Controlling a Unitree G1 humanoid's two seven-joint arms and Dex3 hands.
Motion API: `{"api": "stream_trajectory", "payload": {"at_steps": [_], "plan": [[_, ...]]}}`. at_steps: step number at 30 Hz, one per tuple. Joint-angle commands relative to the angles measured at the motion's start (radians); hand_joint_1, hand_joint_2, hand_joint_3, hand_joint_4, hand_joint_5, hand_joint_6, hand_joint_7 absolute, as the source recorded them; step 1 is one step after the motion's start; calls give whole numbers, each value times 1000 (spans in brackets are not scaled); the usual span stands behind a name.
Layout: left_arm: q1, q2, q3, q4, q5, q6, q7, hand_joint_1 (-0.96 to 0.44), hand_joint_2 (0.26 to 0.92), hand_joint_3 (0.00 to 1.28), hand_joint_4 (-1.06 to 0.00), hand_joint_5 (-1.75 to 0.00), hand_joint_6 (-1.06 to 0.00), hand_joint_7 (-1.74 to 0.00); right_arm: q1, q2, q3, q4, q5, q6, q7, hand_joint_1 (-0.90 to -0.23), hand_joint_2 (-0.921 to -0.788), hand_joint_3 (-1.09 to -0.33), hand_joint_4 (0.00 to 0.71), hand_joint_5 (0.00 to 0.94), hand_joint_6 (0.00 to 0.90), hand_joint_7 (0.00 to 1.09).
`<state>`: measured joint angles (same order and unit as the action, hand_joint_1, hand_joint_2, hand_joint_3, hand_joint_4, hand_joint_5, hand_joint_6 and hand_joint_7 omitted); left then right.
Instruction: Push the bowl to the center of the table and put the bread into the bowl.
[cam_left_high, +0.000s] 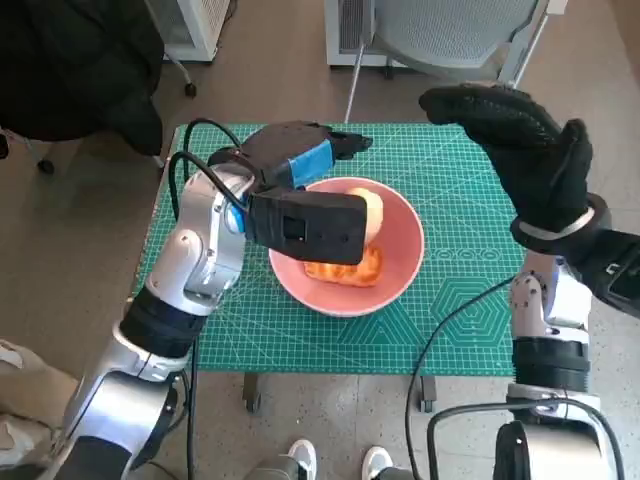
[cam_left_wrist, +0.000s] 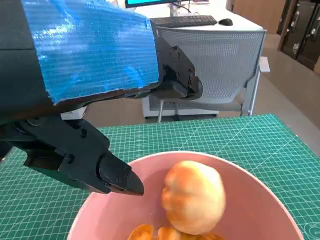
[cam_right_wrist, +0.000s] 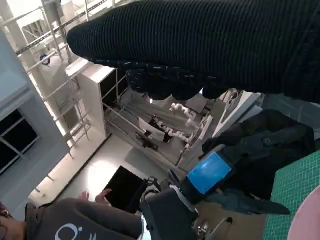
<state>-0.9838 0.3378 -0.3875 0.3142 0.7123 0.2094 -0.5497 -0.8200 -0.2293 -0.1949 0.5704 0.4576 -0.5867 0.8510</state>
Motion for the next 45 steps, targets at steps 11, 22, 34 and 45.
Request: {"api": "stream_trajectory", "payload": {"at_steps": [11, 22, 34, 45], "plan": [[19, 11, -4, -42, -17, 2, 9, -123, 812, 10, -221, 0, -351, -42, -2, -2, 2, 21, -7, 3, 15, -710, -921, -895, 335, 0, 380, 2], [35, 50, 29, -101, -44, -17, 6, -150, 814, 7, -225, -2, -356, -44, -7, -2, 2, 21, -7, 5, 10, -711, -921, -896, 335, 0, 380, 2], [164, 54, 327, -49, -348, -507, 395, -374, 882, 28, -309, -25, -391, -53, -22, -7, -6, 12, -24, -3, -31, -737, -921, -890, 314, 0, 366, 1], [207, -100, 508, -143, -923, -413, 246, -596, 920, 420, -203, -1, -290, -6, -55, 3, -8, 13, -71, -37, -130, -728, -921, -885, 269, 0, 339, 0]]}}
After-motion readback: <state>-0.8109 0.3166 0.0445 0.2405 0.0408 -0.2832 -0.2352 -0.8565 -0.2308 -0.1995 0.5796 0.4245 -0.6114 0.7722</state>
